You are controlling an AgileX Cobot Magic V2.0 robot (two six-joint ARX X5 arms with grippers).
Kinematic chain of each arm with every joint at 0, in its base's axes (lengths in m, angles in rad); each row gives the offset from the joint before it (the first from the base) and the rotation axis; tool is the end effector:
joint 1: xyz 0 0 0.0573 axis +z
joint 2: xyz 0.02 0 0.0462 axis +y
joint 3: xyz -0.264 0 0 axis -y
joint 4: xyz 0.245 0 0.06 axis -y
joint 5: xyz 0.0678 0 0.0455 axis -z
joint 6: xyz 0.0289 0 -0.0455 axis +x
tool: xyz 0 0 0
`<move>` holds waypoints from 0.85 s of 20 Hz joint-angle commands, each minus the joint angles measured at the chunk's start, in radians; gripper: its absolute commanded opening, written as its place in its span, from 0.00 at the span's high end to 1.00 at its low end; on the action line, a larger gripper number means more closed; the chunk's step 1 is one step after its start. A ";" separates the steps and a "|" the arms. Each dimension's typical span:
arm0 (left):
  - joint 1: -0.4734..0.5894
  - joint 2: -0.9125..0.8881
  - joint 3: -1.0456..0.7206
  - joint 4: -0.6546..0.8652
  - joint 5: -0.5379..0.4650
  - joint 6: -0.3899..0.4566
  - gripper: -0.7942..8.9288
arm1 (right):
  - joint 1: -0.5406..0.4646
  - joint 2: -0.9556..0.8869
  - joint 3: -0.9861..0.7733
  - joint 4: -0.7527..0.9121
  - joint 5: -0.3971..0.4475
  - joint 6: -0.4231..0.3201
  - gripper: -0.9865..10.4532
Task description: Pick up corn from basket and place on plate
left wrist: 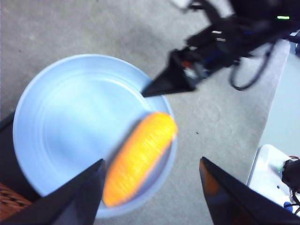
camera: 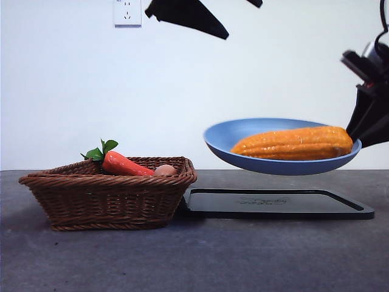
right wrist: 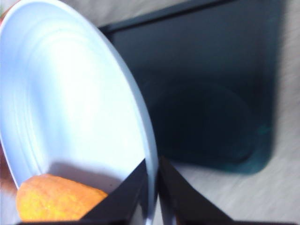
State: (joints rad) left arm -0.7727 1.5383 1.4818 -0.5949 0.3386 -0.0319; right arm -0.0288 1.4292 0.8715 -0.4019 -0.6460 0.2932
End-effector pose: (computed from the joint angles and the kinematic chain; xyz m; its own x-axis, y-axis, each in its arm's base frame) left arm 0.2332 -0.2407 0.3558 0.3052 -0.7615 -0.5719 0.8333 0.5042 -0.2267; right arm 0.2749 0.0095 0.2117 0.4754 0.5886 -0.6539 -0.0720 0.7668 0.6378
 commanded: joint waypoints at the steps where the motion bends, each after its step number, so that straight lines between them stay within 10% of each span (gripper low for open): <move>1: -0.008 -0.003 0.019 0.004 -0.002 0.001 0.58 | -0.014 0.097 0.075 0.013 -0.005 0.014 0.91; 17: -0.007 -0.003 0.019 -0.011 -0.002 -0.013 0.58 | 0.019 0.488 0.315 -0.019 0.000 0.066 0.91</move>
State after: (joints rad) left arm -0.7727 1.5303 1.4818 -0.6106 0.3382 -0.0433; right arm -0.0128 1.8931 1.1648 -0.4286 -0.6434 0.3569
